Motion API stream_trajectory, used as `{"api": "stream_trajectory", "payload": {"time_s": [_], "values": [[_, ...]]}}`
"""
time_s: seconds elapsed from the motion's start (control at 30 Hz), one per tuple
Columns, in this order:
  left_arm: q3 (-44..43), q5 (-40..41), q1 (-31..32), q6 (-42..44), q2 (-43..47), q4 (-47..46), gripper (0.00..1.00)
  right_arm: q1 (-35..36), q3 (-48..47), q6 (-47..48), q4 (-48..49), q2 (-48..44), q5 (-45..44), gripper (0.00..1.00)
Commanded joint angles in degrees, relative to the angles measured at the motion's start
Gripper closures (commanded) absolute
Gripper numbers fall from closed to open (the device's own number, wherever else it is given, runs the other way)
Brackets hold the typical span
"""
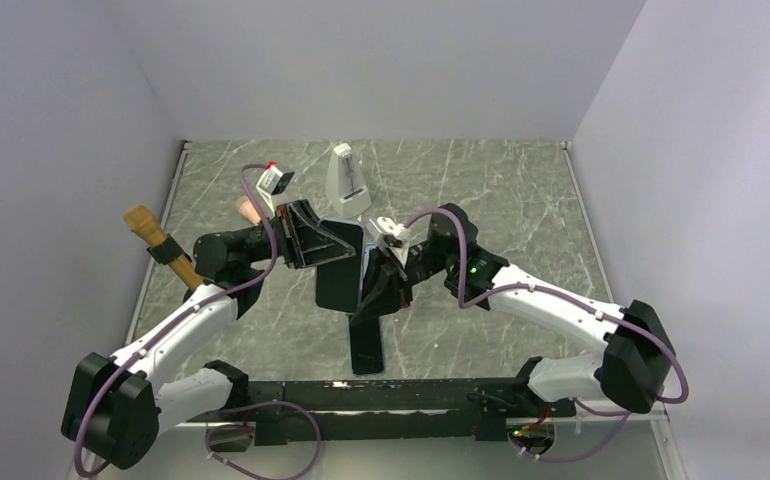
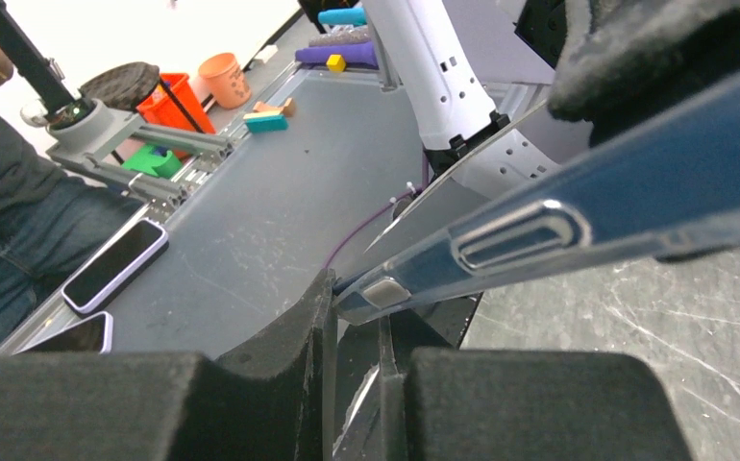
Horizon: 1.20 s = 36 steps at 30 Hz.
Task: Take the phone out of the phone case
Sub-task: Remove the phone case from the phone.
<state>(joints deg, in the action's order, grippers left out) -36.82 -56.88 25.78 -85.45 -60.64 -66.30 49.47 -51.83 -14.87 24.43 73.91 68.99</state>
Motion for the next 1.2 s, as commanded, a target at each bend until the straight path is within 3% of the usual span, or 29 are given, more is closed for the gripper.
{"api": "stream_trajectory", "payload": {"time_s": [0.0,0.3,0.43,0.63,0.9,1.03,1.17], "values": [[-0.5,-2.8,3.5,-10.9,-0.1,-6.9,1.0,-1.6,-5.0,7.7,0.6,3.3,-11.4,1.0],[0.3,-2.2,3.4,-13.9,-0.8,-11.1,1.0,-1.6,-5.9,8.1,0.7,4.5,-11.8,1.0],[-0.2,-2.1,3.4,-13.0,-0.2,-9.9,1.0,-1.7,-4.4,7.5,1.3,3.7,-17.7,1.0],[-0.8,-1.6,3.5,-15.9,-0.9,-13.7,1.0,-2.9,-0.4,8.5,-2.4,2.1,-35.7,1.0],[-2.5,-1.5,3.5,-21.8,-4.0,-22.6,1.0,-6.1,3.5,9.7,-3.4,2.3,-37.5,1.0],[-0.7,1.8,3.5,-17.8,-2.5,-20.5,1.0,-6.1,3.9,6.8,-4.0,-0.8,-39.4,1.0],[1.4,9.6,3.2,-8.0,1.9,-13.3,1.0,-6.1,9.2,-5.1,3.0,-6.4,-47.0,1.0]]}}
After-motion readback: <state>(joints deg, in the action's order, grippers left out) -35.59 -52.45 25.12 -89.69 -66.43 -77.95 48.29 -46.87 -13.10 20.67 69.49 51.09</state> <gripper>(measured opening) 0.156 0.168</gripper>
